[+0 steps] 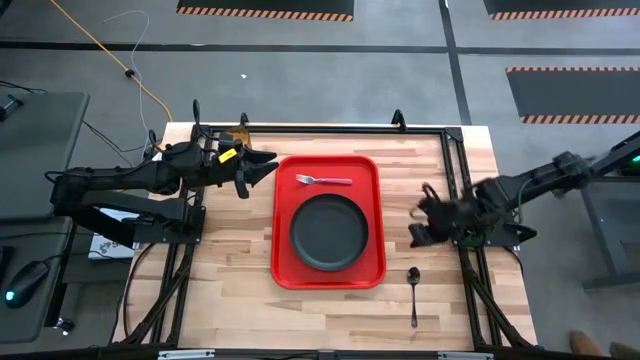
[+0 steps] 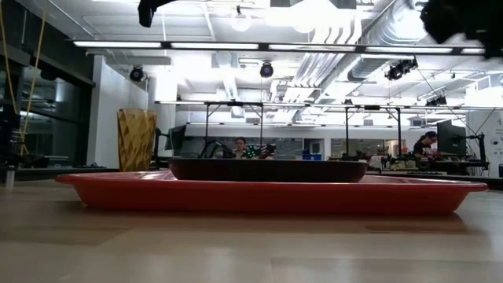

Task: Pick and place plate/cup/fork/spoon on tray
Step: Put the black spoon on the top of the red tray

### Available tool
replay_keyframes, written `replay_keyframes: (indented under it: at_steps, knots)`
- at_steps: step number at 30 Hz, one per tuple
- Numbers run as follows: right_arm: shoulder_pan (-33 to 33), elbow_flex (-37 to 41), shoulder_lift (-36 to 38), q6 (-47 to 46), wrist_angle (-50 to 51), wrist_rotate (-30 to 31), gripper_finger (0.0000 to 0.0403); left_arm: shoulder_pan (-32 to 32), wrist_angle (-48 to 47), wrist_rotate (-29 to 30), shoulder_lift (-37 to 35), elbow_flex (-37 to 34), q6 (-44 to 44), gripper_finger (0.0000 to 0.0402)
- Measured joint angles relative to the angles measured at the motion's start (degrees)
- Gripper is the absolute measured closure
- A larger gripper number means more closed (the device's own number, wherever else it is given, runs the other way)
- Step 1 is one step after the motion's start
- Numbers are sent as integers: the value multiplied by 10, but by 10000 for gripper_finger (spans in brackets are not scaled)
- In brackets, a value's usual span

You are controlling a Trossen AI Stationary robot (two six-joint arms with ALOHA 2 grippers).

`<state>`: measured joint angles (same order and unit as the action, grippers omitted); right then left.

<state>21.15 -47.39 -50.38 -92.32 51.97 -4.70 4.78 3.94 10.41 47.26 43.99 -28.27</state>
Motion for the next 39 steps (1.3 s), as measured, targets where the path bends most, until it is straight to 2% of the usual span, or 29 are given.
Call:
replay_keyframes:
  at_steps: [3, 6, 11, 15, 21, 39]
  knots:
    - [97, 6, -23, -142, 1, 72, 256, 0, 0, 0, 0, 0, 0, 213]
    - [164, 7, -72, -253, 1, 102, 256, 0, 0, 0, 0, 0, 0, 213]
    - [222, 7, -177, -357, -25, 36, 256, 0, 0, 0, 0, 0, 0, 213]
    - [233, 7, -251, -374, -105, 2, 256, 0, 0, -1, 0, 0, 0, 213]
    - [231, 7, -336, -375, -161, 1, 256, 0, 2, -1, -3, 0, 0, 213]
    - [218, 7, -364, -377, -146, 16, 256, 1, 4, 0, -3, 0, 0, 213]
